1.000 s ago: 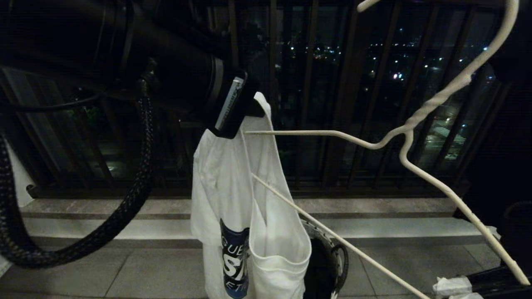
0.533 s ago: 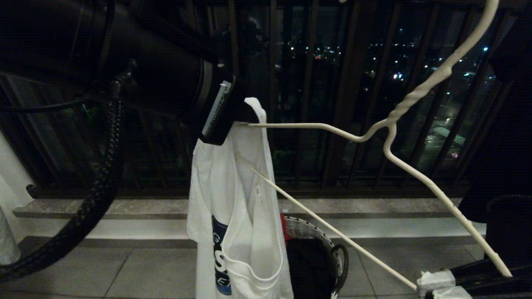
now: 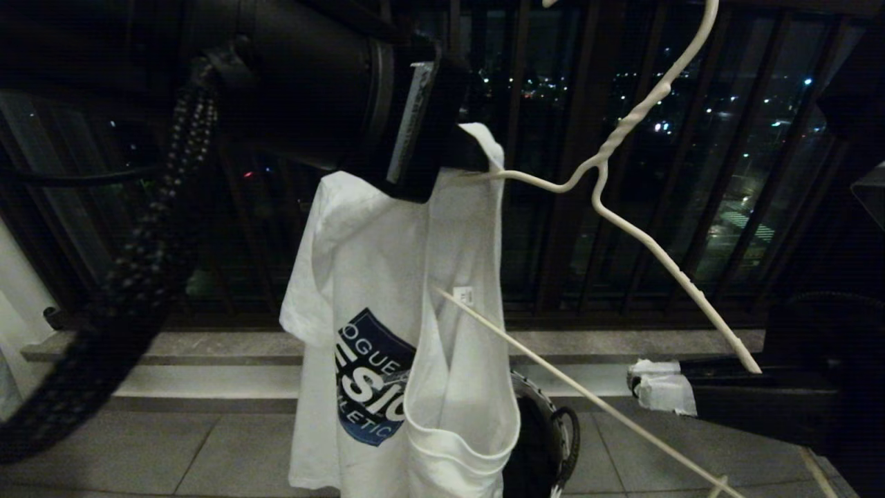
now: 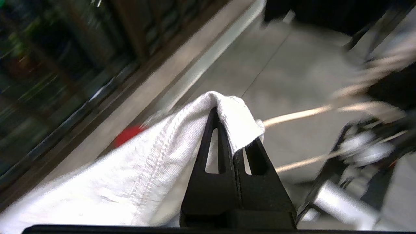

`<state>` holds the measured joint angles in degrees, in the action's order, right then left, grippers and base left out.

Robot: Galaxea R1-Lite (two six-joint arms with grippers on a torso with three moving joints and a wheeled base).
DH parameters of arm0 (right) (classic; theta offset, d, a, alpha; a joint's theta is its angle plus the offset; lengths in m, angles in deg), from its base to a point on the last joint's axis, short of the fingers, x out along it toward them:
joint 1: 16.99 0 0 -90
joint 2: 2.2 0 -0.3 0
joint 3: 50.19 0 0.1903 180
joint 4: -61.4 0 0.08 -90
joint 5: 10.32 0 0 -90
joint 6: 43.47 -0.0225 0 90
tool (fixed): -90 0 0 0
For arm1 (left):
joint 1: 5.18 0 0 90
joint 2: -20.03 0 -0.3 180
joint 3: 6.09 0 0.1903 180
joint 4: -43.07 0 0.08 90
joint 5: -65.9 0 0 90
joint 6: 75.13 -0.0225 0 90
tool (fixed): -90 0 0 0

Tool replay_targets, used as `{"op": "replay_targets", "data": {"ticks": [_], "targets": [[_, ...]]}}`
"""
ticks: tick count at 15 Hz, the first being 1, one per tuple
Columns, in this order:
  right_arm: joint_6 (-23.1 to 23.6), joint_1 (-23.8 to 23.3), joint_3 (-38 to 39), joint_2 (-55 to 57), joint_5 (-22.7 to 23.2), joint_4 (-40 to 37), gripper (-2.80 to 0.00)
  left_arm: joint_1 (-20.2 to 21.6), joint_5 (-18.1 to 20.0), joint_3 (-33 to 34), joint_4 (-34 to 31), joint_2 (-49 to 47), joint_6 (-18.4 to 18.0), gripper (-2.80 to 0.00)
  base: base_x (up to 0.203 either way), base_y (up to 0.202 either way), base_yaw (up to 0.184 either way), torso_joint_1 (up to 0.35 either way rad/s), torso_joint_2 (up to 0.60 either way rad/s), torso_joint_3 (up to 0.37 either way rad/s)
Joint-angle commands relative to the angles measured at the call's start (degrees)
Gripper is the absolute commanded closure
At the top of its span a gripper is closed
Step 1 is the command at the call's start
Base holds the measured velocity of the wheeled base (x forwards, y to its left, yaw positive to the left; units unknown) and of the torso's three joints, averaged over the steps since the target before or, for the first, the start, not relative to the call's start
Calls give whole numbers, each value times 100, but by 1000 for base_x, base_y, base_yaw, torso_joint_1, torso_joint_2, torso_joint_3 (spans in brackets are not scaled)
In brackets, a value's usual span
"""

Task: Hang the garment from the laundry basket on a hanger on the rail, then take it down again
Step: Hang the clothes on the clothes rack

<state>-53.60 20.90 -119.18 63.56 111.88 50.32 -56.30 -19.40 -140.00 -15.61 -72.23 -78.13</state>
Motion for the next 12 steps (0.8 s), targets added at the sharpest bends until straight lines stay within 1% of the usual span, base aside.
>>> {"op": "replay_targets", "data": {"ticks": [1, 2, 3, 4, 5, 7, 8, 10, 12], "targets": [[-7, -1, 27, 69, -223, 116, 0, -337, -371, 9, 80, -87, 133, 0, 0, 0, 0, 0, 0, 0], [2, 8, 35, 90, -218, 116, 0, -523, -754, 7, 248, -171, 193, 0, 0, 0, 0, 0, 0, 0], [-6, 8, 35, 143, -223, 125, 0, -708, -1028, 12, 488, -270, 239, 0, 0, 0, 0, 0, 0, 0], [-15, 8, 35, 150, -223, 125, 0, -851, -1153, 14, 567, -352, 258, 0, 0, 0, 0, 0, 0, 0], [-24, 8, 27, 157, -223, 125, 0, -944, -1188, 15, 585, -362, 264, 0, 0, 0, 0, 0, 0, 0], [-33, -1, 27, 148, -235, 202, 0, -1003, -1224, 55, 586, -354, 323, 0, 0, 0, 0, 0, 0, 0], [-36, -13, 27, 148, -261, 290, 0, -1013, -1392, 71, 581, -356, 317, 0, 0, 0, 0, 0, 0, 0], [-162, -45, 27, 173, -338, 336, 0, -1079, -2091, 91, 580, -378, 286, 0, 0, 0, 0, 0, 0, 0], [-166, -45, 18, 235, -338, 336, 0, -1224, -2160, 260, 571, -347, 288, 0, 0, 0, 0, 0, 0, 0]]}}
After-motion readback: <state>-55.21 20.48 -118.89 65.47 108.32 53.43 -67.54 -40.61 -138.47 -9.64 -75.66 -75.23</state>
